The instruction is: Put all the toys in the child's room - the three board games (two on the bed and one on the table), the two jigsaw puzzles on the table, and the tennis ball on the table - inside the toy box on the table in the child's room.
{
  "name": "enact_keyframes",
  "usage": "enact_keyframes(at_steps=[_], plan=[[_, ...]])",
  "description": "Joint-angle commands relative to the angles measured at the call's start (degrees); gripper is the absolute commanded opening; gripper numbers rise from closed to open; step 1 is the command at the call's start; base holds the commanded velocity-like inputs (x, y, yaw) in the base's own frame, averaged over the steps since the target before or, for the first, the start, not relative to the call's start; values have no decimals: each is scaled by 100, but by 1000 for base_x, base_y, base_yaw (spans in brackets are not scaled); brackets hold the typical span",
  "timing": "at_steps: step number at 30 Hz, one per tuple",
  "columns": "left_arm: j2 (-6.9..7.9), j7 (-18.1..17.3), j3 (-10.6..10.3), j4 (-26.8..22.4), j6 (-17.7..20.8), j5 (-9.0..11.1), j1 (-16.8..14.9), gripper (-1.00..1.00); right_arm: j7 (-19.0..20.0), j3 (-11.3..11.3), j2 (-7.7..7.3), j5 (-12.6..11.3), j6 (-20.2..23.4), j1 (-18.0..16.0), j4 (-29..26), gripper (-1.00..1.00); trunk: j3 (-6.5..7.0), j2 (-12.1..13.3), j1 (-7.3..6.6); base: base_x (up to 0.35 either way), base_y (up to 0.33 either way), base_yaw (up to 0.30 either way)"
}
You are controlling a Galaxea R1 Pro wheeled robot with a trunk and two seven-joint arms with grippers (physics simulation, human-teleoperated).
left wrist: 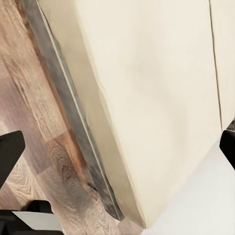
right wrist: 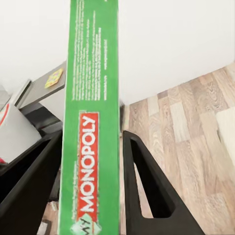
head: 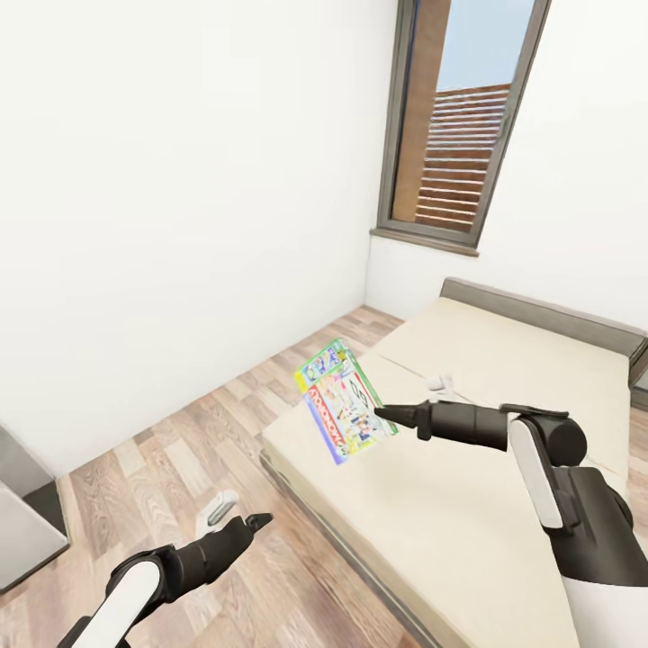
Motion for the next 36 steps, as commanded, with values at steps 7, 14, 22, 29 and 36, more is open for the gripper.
enact_keyframes(at_steps=[7, 14, 22, 29, 36], plan=[[37, -155, 8, -230, 3, 85, 28, 100, 209, -6, -59, 29, 13, -5, -2, -100, 121, 276, -153, 0, 0, 275], [74, -480, 161, -503, 21, 88, 183, 100, 709, -258, -311, 29, 13, -6, -2, -100, 253, 556, -307, 0, 0, 294], [74, -487, 305, -507, 21, 79, 263, 100, 815, -368, -330, 29, 13, -3, -2, -100, 414, 877, -482, 0, 0, 294], [67, -504, 305, -498, 21, 81, 266, 100, 819, -375, -333, 29, 13, -3, -2, -100, 555, 1158, -636, 0, 0, 294], [66, -505, 305, -499, 21, 81, 266, 100, 819, -381, -331, 29, 13, -3, -2, -100, 701, 1439, -790, 0, 0, 293]])
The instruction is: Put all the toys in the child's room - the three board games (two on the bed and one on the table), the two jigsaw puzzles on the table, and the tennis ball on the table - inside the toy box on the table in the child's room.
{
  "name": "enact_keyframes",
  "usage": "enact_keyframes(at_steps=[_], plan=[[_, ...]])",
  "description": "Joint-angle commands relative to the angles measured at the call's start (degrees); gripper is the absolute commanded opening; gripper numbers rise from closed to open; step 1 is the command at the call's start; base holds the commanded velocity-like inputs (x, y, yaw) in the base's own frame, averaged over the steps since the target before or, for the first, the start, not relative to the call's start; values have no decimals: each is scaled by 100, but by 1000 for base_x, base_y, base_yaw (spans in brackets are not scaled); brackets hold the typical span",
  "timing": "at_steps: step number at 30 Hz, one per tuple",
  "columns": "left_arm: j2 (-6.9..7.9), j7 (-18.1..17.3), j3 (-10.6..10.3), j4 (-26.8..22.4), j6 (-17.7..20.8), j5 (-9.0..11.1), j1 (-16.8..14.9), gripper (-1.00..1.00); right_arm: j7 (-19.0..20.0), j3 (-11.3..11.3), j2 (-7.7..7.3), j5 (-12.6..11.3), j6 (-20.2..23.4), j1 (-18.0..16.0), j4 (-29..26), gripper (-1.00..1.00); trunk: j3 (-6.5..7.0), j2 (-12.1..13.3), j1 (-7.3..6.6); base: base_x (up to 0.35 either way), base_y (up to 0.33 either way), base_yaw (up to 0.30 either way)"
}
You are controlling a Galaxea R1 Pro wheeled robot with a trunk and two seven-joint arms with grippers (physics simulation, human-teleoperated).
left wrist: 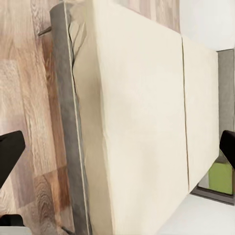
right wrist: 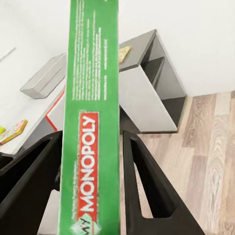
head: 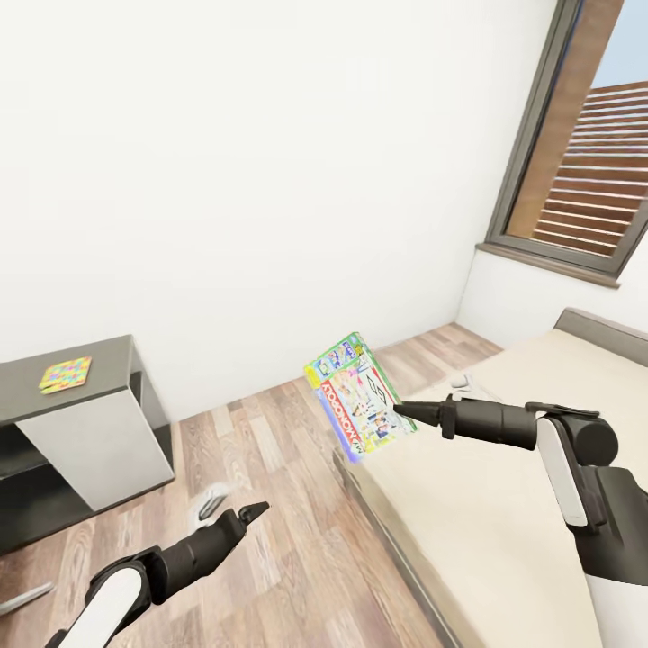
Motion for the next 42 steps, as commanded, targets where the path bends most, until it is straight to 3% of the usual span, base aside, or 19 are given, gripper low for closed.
enact_keyframes(at_steps=[1, 7, 24, 28, 30, 32, 34, 35, 36, 39, 42], plan=[[4, 56, -8, -7, -1, 60, -8, 100, 29, -6, -1, -9, 26, -4, -4, -100, 11, 31, -19, 0, 0, 291], [10, 48, -8, -23, -1, 63, -8, 100, 29, 12, 0, -9, 26, -4, -4, -100, 143, 271, -151, 0, 0, 288], [-1, 34, -11, -29, 13, 71, -15, 100, 29, 1, -3, -5, 26, -7, -4, -100, 211, 271, -151, 0, 0, 285], [2, 42, 15, -32, 62, 107, -243, 100, 11, -15, -21, 20, 26, -86, 19, -100, 224, 271, -151, 0, 0, 285], [10, 52, 207, -33, 162, 154, -435, 100, -19, -76, -48, 44, 26, -243, 171, -100, 231, 271, -151, 0, 0, 285], [-7, 68, 550, -33, 486, 245, -696, 100, -120, -106, -43, 72, 26, -543, 519, -100, 237, 271, -151, 0, 0, 285], [-30, 112, 851, -33, 841, 340, -1030, 100, -478, -106, -19, 99, 26, -1007, 1070, -100, 244, 271, -151, 0, 0, 285], [5, 174, 1272, -33, 1208, 549, -1550, 100, -1459, -67, 105, 110, 26, -1816, 2075, -100, 247, 271, -151, 0, 0, 285], [40, 185, 1481, -33, 1356, 710, -1684, 100, -1773, -36, 232, 107, 26, -2027, 2393, -100, 250, 271, -151, 0, 0, 285], [235, 202, 2024, -37, 1693, 1155, -1848, 100, -2240, 15, 483, 91, 26, -2320, 2663, -100, 260, 271, -151, 0, 0, 285], [279, 205, 2123, -40, 1763, 1447, -1873, 100, -2315, 36, 531, 82, 26, -2355, 2654, -100, 264, 271, -151, 0, 0, 200]])
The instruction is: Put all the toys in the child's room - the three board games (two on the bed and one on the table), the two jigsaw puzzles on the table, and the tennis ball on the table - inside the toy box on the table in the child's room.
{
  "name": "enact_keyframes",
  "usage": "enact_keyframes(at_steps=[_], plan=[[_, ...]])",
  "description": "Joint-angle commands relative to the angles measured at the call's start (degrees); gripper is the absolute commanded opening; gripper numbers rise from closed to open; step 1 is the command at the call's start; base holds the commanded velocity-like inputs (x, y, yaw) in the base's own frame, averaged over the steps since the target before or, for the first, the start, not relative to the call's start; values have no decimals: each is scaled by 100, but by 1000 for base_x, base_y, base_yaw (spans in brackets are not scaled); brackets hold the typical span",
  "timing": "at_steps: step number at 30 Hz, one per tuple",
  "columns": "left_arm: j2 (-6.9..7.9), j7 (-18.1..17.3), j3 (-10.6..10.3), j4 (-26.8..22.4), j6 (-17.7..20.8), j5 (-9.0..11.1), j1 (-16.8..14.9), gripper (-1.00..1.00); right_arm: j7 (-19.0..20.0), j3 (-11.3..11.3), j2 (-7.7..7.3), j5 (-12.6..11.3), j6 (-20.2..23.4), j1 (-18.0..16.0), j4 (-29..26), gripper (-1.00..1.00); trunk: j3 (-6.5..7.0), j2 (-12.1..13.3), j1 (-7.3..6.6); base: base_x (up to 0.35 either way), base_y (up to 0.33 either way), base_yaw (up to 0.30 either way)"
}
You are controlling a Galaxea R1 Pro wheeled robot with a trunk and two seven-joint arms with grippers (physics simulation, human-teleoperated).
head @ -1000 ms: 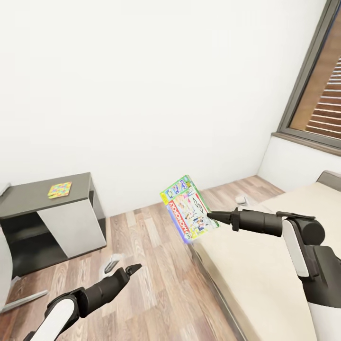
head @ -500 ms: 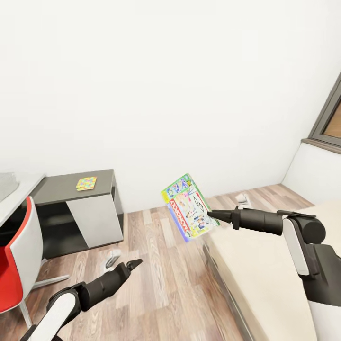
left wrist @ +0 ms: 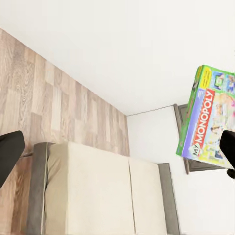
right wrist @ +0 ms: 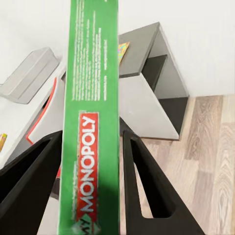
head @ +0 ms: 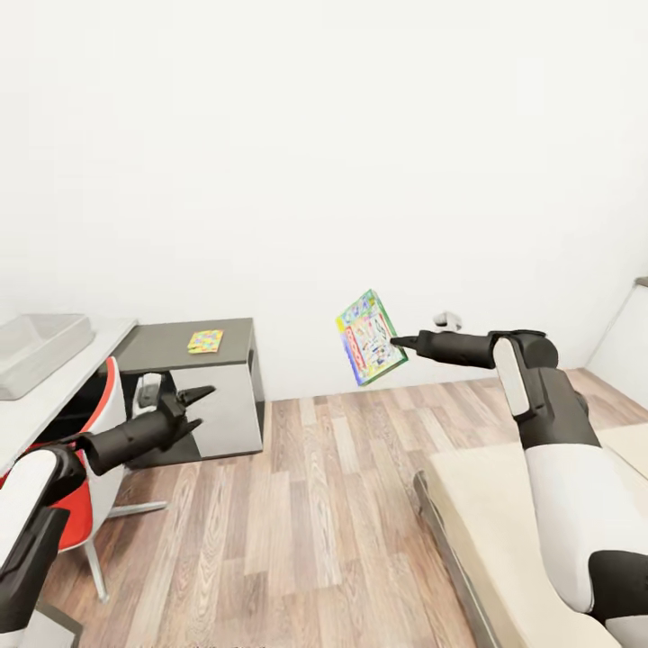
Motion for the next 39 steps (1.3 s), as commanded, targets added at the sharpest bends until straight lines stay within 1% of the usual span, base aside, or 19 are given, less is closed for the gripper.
enact_keyframes(at_steps=[1, 2, 3, 4, 5, 8, 13, 14, 17, 20, 21, 22, 23, 25, 30, 32, 36, 37, 39], plan=[[5, 57, 19, -4, 28, 100, -9, 100, 16, 0, 11, -6, 33, -6, 3, -100, -12, -13, 4, 0, 0, 61], [37, 54, 51, -5, 40, 135, -4, 100, 10, 24, 19, 0, 33, 3, -16, -100, -12, -13, 4, 0, 0, 31], [98, 51, 107, -5, 55, 237, 21, 100, 11, 84, 8, -4, 33, 34, -225, -100, -12, -13, 4, 0, 0, 13], [163, 49, 160, -5, 73, 502, 56, 100, 23, 149, -15, -41, 33, 180, -699, -100, -12, -13, 4, 0, 0, 3], [226, 49, 188, -5, 77, 580, 73, 100, 71, 170, -18, -71, 33, 232, -869, -100, -12, -13, 4, 0, 0, 29], [301, 48, 230, 2, 84, 655, 97, 100, 127, 207, -4, -83, 33, 279, -1018, -100, -12, -13, 4, 0, 0, 199], [340, 48, 335, 3, 88, 664, 142, 100, 134, 235, 10, -79, 33, 286, -1037, -100, -12, -13, 4, 0, 0, 280], [353, 45, 371, 3, 86, 668, 154, 100, 135, 259, 15, -77, 33, 286, -1039, -100, -12, -13, 4, 0, 0, 291], [359, 43, 588, 3, 83, 674, 234, 100, 135, 302, 6, -81, 33, 285, -1042, -100, -12, -13, 4, 0, 0, 294], [367, 43, 661, 3, 87, 725, 309, 100, 135, 308, 9, -77, 33, 282, -1042, -100, -13, -13, 4, 0, 0, 293], [383, 45, 686, 3, 90, 832, 344, 100, 136, 308, 5, -80, 33, 280, -1043, -100, -15, -13, 4, 0, 0, 281], [440, 46, 707, 3, 108, 972, 367, 100, 137, 310, -1, -84, 33, 279, -1049, -100, -18, -13, 4, 0, 0, 272], [481, 47, 710, 3, 118, 1037, 377, 100, 139, 311, 1, -88, 33, 279, -1051, -100, -22, -13, 4, 0, 0, 269], [633, 59, 743, 1, 148, 1216, 469, 100, 143, 316, 24, -93, 33, 255, -1064, -100, -30, -13, 4, 0, 0, 262], [696, 439, 723, 1, 206, 1205, 551, 100, 138, 323, 35, -87, 33, 244, -1069, -100, -54, -13, 4, 22, 0, 250], [705, 480, 716, 3, 220, 1203, 568, 100, 136, 339, 40, -90, 33, 245, -1067, -100, -60, -13, 4, 228, 0, 117], [721, 472, 720, 0, 254, 1203, 574, 100, 136, 556, 35, -100, 33, 264, -1065, -100, -63, -13, 4, 312, -29, 32], [758, 452, 752, 3, 531, 1210, 588, 100, 137, 612, 8, -99, 33, 280, -1273, -100, -63, -13, 4, 339, -107, 4], [764, 448, 759, 3, 612, 1215, 586, 100, 131, 613, 1, -102, 33, 283, -1441, -100, -63, -13, 4, 341, -119, 3]])
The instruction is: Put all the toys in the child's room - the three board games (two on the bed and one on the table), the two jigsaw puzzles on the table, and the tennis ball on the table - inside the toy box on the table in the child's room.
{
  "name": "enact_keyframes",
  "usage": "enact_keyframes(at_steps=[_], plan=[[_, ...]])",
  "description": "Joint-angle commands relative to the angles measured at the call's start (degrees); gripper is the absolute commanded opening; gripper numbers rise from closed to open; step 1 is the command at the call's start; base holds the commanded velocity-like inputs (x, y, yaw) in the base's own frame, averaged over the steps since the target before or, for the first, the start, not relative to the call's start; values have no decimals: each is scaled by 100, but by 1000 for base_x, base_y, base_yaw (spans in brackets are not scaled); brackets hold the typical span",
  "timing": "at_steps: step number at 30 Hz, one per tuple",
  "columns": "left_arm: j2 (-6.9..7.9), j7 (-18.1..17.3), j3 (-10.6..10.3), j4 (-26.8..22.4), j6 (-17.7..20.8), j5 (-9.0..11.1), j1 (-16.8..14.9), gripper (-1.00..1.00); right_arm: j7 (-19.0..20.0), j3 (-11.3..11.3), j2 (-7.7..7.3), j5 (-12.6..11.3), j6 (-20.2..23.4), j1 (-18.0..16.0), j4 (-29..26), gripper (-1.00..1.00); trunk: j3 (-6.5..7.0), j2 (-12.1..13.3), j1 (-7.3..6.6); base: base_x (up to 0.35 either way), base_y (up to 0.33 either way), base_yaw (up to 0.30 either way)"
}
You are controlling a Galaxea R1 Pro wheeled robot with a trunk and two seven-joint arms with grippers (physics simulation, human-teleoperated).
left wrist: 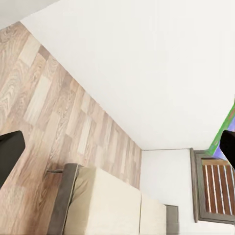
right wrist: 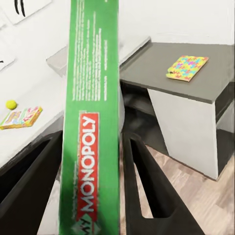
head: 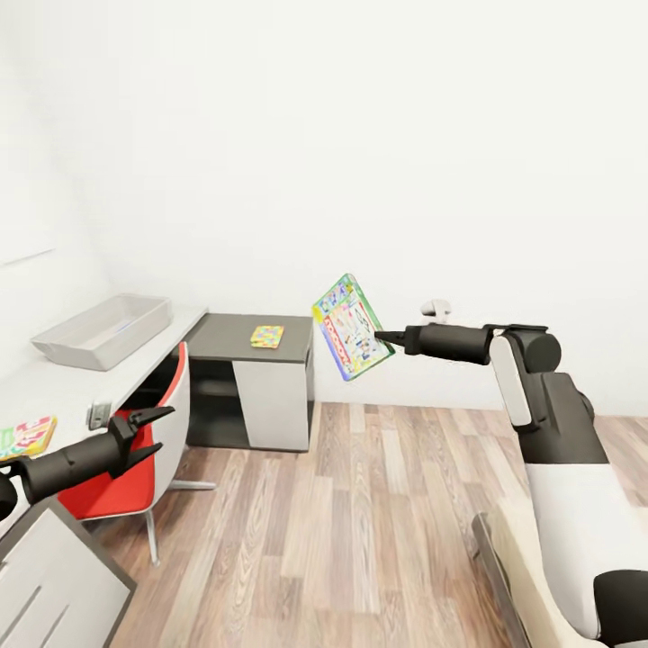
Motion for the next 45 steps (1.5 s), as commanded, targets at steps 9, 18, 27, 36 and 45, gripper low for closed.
enact_keyframes(at_steps=[9, 18, 27, 36, 45], plan=[[-6, -225, 425, -4, 192, 132, 113, 100, -420, -59, 37, -60, 36, 139, -302, -100, -12, -12, 7, 343, -9, 0], [9, -498, 669, -4, 330, 142, 275, 100, -429, -1, 35, -843, 36, 38, 192, -100, -18, -12, 7, 344, 0, 79], [15, -499, 682, -4, 321, 141, 299, 100, -437, 7, 33, -849, 36, -214, 199, -100, -19, -12, 7, 344, 0, 292], [7, -441, 679, 6, 297, 146, 300, 100, -438, 15, -13, -850, 36, -350, 199, -100, -19, -12, 7, 176, 0, 295], [11, -423, 676, 31, 289, 134, 301, 100, -438, 19, -24, -850, 36, -371, 177, -100, -20, -12, 7, 57, -30, 295]])
